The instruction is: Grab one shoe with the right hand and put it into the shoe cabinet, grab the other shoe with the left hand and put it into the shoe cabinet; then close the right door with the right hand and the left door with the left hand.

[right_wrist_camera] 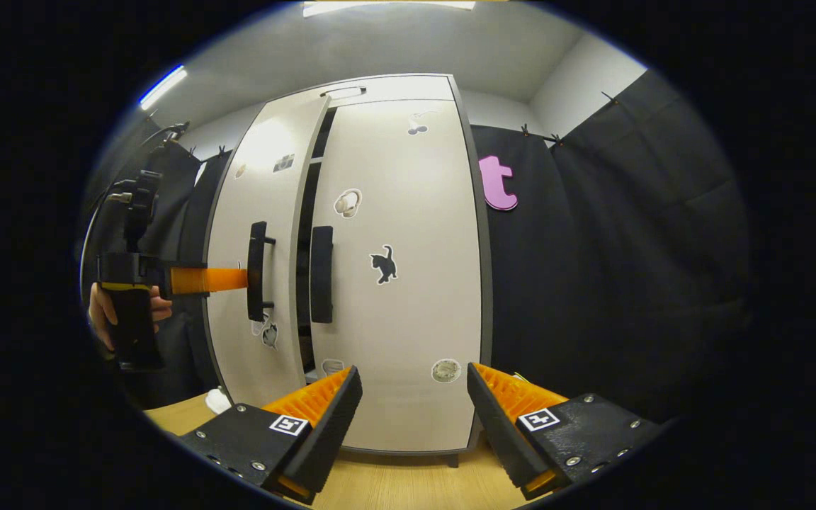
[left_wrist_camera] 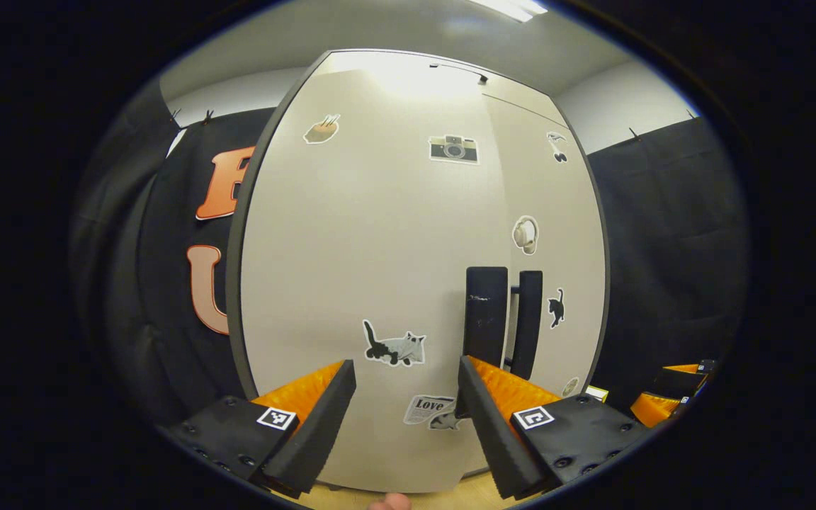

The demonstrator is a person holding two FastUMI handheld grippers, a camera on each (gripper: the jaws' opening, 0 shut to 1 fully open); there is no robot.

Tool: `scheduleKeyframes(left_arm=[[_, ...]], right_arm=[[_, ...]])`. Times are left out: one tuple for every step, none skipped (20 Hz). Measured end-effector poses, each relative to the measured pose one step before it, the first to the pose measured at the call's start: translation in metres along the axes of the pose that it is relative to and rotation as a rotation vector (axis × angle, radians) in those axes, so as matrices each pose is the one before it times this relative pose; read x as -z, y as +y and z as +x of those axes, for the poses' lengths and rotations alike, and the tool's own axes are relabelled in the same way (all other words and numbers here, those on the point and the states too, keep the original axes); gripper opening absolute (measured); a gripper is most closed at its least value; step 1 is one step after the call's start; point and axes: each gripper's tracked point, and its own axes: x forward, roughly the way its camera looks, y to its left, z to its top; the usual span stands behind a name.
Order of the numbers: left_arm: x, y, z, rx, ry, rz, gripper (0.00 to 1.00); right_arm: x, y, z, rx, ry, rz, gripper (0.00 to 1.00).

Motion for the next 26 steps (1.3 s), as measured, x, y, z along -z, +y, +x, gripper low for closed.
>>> scheduleKeyframes(left_arm=[[0.00013, -0.00731, 0.0066, 0.02237, 0.00131, -0.01666, 0.96], [0.00004, -0.00678, 0.00283, 0.02155, -0.00006, -0.01396, 0.96], [0.00034, -0.00421, 0.0033, 0.00984, -0.00155, -0.00015, 0.94], [0.00031, 0.00146, 0.00436, -0.00857, -0.00495, 0.00737, 0.96], [0.00026, 0.00096, 0.00271, -0.00794, -0.00138, 0.00287, 0.96], [-0.00041, -0.00088, 0.00171, -0.00325, -0.00485, 0.00116, 0.97], [0.00052, 0.00088, 0.00194, -0.00038, 0.00062, -0.00067, 0.97], [0.00094, 0.00183, 0.00199, -0.00757, -0.00223, 0.00203, 0.97], [0.00051, 0.001, 0.00208, 0.00172, 0.0012, 0.00194, 0.98], [0.00059, -0.00052, 0.00076, 0.00008, -0.00273, -0.00114, 1.0], [0.00002, 0.00117, -0.00153, -0.00842, 0.00561, 0.00055, 1.0], [0.00072, 0.00464, -0.00318, -0.02307, 0.00466, 0.0097, 1.0], [-0.00089, 0.00403, -0.00303, -0.0205, -0.0012, 0.01575, 1.0], [-0.00168, 0.00014, -0.00496, -0.00711, -0.0066, 0.00938, 1.0], [-0.0019, 0.00045, -0.00639, -0.00392, -0.00195, 0.00667, 0.99], [-0.0002, 0.00151, -0.00837, -0.00728, 0.00129, 0.00381, 0.96], [-0.00058, 0.00106, -0.0079, -0.00583, -0.00208, -0.00393, 0.98], [-0.00143, -0.00153, -0.00791, -0.0002, -0.00704, -0.00658, 0.98], [-0.00015, -0.00175, -0.00868, 0.0007, -0.00233, -0.00121, 0.98], [0.00096, 0.00031, -0.00828, -0.00716, -0.00144, 0.00314, 0.96], [-0.0005, -0.00028, -0.00864, -0.00752, -0.00368, 0.00531, 0.98], [0.0019, -0.00164, -0.00704, -0.00392, 0.00264, 0.0034, 0.98], [0.00294, -0.00111, -0.007, -0.00271, 0.00465, -0.00127, 0.98], [0.0028, -0.00159, -0.00608, -0.00094, 0.00516, -0.00702, 0.98], [0.00207, -0.00031, -0.00541, -0.00203, 0.00074, -0.01135, 0.98], [0.00184, 0.0012, -0.00416, -0.00553, -0.00136, -0.00443, 0.98]], right_arm=[[0.0, -0.00183, 0.00062, 0.00322, 0.00163, -0.00159, 0.92], [-0.00001, -0.00186, 0.00045, 0.00268, 0.00067, -0.00026, 0.92], [-0.00126, -0.00116, -0.00052, 0.00244, -0.00211, 0.00067, 0.92], [-0.00114, -0.00156, 0.00029, 0.0038, -0.00337, 0.00039, 0.92], [-0.00124, -0.0023, -0.00027, 0.00421, -0.0026, -0.0009, 0.92], [0.00004, -0.00137, -0.0005, 0.00306, -0.00096, -0.00078, 0.92], [-0.00043, -0.00165, -0.00144, 0.00288, 0.00004, -0.00143, 0.92], [-0.00043, -0.00082, -0.00124, 0.00137, -0.0002, -0.00068, 0.92], [-0.0003, -0.00111, -0.00061, 0.0009, -0.00168, 0.00091, 0.92], [-0.00036, -0.00005, -0.00082, 0.00046, -0.00057, 0.00295, 0.92], [-0.00014, 0.00033, -0.00025, -0.00143, -0.00048, 0.00354, 0.92], [0.00036, 0.00074, 0.00054, -0.00019, -0.00009, 0.00287, 0.92], [-0.00076, 0.00002, 0.00065, -0.00014, -0.00076, 0.00193, 0.92], [0.00003, 0.00061, -0.00039, -0.00124, -0.00162, 0.00077, 0.92], [-0.00008, 0.0012, -0.00106, -0.00062, 0.00099, -0.00207, 0.92], [0.00087, 0.00092, -0.00073, -0.00177, 0.00243, -0.0033, 0.92], [-0.00036, 0.002, -0.00037, -0.00357, -0.00226, -0.0012, 0.92], [-0.00089, 0.00203, -0.0008, -0.00431, -0.00437, 0.00247, 0.92], [-0.00185, 0.00322, -0.00022, -0.00812, -0.00687, 0.00588, 0.92], [-0.00089, 0.00278, -0.00057, -0.00906, -0.00546, 0.00624, 0.92], [0.00024, 0.0024, 0.00024, -0.00974, 0.00096, 0.00332, 0.92], [0.00026, 0.00171, 0.00034, -0.0066, 0.00534, 0.00038, 0.92], [-0.00043, 0.00095, 0.00013, -0.0065, 0.00111, -0.00167, 0.92], [-0.00131, 0.00118, -0.00074, -0.00341, -0.00345, -0.003, 0.92], [-0.00222, -0.00044, -0.00007, 0.00347, -0.01683, -0.00278, 0.92], [-0.00279, -0.00012, 0.00104, 0.00439, -0.01813, -0.00078, 0.92]])
